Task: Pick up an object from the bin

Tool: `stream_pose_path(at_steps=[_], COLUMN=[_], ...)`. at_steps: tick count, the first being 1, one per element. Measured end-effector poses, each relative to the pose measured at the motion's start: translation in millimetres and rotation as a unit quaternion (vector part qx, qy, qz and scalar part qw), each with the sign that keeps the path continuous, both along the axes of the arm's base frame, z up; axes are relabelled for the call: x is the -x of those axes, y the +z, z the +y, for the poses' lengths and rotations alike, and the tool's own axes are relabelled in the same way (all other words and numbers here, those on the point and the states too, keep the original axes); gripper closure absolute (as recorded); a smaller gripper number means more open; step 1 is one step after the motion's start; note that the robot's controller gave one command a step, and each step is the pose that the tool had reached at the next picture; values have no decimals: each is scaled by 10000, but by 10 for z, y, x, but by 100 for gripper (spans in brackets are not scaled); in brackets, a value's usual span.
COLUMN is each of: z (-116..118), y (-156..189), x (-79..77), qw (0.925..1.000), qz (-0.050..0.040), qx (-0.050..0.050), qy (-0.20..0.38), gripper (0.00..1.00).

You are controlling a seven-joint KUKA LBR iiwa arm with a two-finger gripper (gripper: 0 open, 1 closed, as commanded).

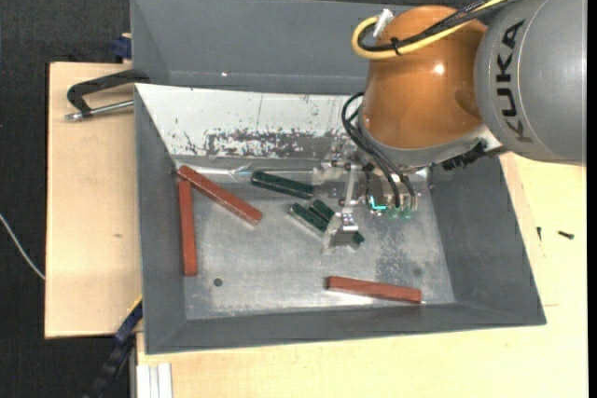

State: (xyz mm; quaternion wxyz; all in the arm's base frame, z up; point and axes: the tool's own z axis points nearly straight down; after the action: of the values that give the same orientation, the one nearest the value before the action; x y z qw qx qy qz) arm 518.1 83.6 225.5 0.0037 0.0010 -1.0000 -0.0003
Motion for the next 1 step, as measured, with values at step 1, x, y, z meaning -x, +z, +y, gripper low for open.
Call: stream_pose_path(at_steps=[1], z=[-5], y=[41], x=[-17], qw=[10000], qz=[-43], qx=[-4], qy=[-7], gripper=[0])
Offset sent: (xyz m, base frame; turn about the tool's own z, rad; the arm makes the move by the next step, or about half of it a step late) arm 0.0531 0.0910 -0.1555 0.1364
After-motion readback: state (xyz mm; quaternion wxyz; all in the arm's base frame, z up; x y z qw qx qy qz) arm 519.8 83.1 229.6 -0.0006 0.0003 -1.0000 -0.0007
